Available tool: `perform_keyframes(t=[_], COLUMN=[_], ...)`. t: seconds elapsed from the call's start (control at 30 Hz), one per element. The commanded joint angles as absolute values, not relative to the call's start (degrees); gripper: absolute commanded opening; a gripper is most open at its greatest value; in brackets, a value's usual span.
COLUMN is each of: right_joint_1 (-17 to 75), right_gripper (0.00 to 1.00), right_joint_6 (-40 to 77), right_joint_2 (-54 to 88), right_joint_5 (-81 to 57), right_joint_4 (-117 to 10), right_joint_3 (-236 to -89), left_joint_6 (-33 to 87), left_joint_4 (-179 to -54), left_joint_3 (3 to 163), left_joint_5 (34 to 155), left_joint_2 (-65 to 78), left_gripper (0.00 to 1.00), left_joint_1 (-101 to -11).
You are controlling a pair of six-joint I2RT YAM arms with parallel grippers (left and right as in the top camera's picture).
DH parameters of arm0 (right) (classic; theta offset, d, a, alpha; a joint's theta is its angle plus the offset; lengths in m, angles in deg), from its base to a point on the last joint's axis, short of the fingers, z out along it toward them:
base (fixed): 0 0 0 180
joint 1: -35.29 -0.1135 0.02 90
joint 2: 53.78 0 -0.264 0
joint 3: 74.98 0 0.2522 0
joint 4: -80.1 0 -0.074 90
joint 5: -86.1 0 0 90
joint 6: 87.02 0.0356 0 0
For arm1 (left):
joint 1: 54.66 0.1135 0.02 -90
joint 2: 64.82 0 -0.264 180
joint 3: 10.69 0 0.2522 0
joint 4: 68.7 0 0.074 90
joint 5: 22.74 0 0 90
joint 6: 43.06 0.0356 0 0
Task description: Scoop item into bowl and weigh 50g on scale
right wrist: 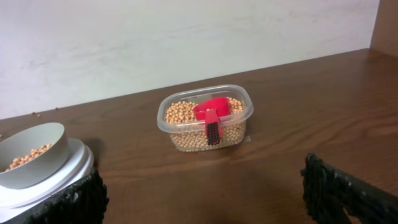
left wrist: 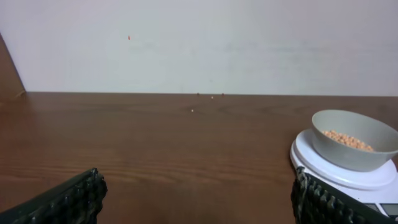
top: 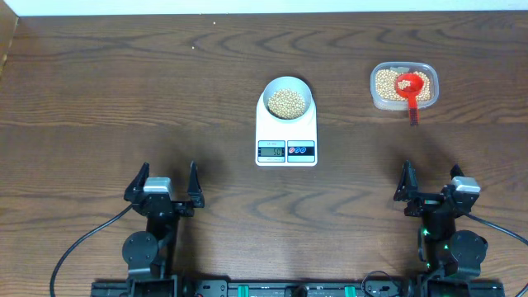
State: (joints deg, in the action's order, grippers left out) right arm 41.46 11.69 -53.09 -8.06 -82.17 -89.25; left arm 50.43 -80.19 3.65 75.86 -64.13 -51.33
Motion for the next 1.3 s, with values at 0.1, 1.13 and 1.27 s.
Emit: perform_keyframes(t=[0.1, 1.13, 1.27], right_joint_1=[41.2, 41.2, 41.2], right_gripper=[0.99, 0.99, 0.99], right_joint_6=[11.7, 11.7, 11.7], right_joint_2=[-53.5, -53.5, -53.5], right_joint_5=[-7.6, -7.7, -7.6], right_joint_4=[-82.1, -82.1, -82.1], right_joint_3=[-89.1, -89.1, -89.1], left_joint_6=[51.4, 51.4, 51.4], left_joint_4=[-82.9, -86.1, -86.1], left_joint_3=[3.3, 3.3, 3.3], left_joint_5=[74.5, 73.4, 73.4], left_joint_2=[-64.7, -64.5, -64.5], left_gripper=[0.97, 0.97, 0.97], left_joint_1=[-51.1, -51.1, -51.1])
